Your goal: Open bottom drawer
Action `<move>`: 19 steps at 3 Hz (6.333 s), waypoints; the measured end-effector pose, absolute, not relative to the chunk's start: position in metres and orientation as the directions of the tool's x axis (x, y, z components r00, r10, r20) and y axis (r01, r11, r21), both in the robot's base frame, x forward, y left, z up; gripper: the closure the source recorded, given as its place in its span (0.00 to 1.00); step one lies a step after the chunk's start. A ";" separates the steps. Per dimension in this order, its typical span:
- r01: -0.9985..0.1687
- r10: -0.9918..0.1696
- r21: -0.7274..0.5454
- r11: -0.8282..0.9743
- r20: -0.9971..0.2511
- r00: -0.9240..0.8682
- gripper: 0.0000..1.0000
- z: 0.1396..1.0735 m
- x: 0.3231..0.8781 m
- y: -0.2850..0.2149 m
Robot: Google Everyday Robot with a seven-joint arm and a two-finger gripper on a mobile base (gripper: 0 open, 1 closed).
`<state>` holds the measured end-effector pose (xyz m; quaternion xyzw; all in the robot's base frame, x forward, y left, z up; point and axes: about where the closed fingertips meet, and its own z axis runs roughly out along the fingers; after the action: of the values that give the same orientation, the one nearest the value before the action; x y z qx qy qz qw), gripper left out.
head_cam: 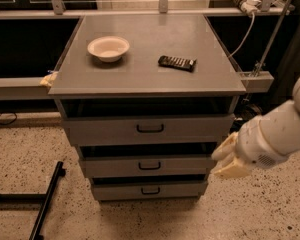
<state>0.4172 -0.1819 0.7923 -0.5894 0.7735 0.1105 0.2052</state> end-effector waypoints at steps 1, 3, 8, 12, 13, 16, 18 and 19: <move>-0.950 -0.851 -0.094 0.298 -0.477 -0.220 0.84 0.771 0.431 -0.180; -0.953 -0.849 -0.096 0.286 -0.487 -0.205 1.00 0.738 0.429 -0.183; -0.993 -0.739 0.017 0.117 -0.667 -0.098 1.00 0.466 0.442 -0.113; -0.999 -0.710 -0.040 0.018 -0.704 0.015 1.00 0.269 0.486 -0.165; -0.994 -0.710 -0.104 0.023 -0.702 0.057 1.00 0.250 0.493 -0.170; -0.950 -0.731 -0.311 -0.024 -0.643 0.229 0.34 0.241 0.542 -0.169; -0.941 -0.754 -0.337 -0.019 -0.614 0.235 0.00 0.226 0.560 -0.179; -0.939 -0.759 -0.343 -0.007 -0.610 0.228 0.00 0.218 0.566 -0.184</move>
Offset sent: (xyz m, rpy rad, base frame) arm 0.0127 0.0020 -0.0242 0.0288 -0.0251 -0.0132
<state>0.5662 -0.1835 0.2180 -0.6982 0.6081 0.1268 0.3558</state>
